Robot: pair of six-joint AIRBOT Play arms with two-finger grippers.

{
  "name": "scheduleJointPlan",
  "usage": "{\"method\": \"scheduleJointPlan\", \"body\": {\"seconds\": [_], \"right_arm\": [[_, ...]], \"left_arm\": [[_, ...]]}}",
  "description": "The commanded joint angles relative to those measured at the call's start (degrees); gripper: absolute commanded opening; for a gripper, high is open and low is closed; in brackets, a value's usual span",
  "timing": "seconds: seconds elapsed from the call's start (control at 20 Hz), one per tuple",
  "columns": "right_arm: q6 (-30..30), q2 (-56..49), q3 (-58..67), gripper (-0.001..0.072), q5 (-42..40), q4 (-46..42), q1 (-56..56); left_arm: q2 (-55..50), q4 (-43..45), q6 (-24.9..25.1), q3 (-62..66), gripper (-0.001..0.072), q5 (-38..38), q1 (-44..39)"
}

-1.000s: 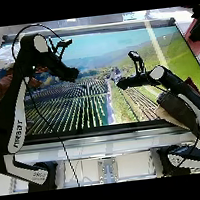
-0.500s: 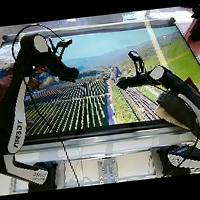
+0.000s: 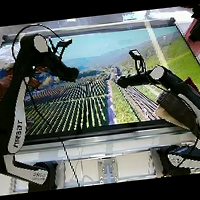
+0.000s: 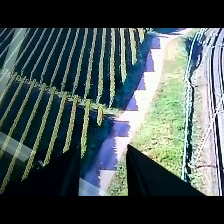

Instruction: Fold the shirts.

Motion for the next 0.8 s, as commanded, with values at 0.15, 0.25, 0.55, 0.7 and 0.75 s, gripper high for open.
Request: {"method": "scheduleJointPlan", "body": {"seconds": [0.15, 0.25, 0.55, 0.7, 0.75], "right_arm": [[0.0, 0.0, 0.0, 0.0338, -1.3, 0.3, 0.0], [0.0, 0.0, 0.0, 0.0338, -1.5, 0.2, 0.0], [0.0, 0.0, 0.0, 0.0338, -3.4, 0.0, 0.0], [0.0, 0.0, 0.0, 0.0338, -3.5, -1.1, 0.0], [0.0, 0.0, 0.0, 0.0338, -3.3, -1.4, 0.0]], "left_arm": [[0.0, -0.2, 0.0, 0.1, 0.0009, 2.9, 0.0], [0.0, -0.2, 0.1, 0.1, 0.0009, 5.6, 0.0], [0.0, 26.3, 1.8, 0.1, 0.0469, 22.9, 0.2], [0.0, 45.7, -10.2, 0.1, 0.0558, 29.0, 4.5], [0.0, 45.2, -13.7, 0.1, 0.0558, 30.6, 7.4]]}}
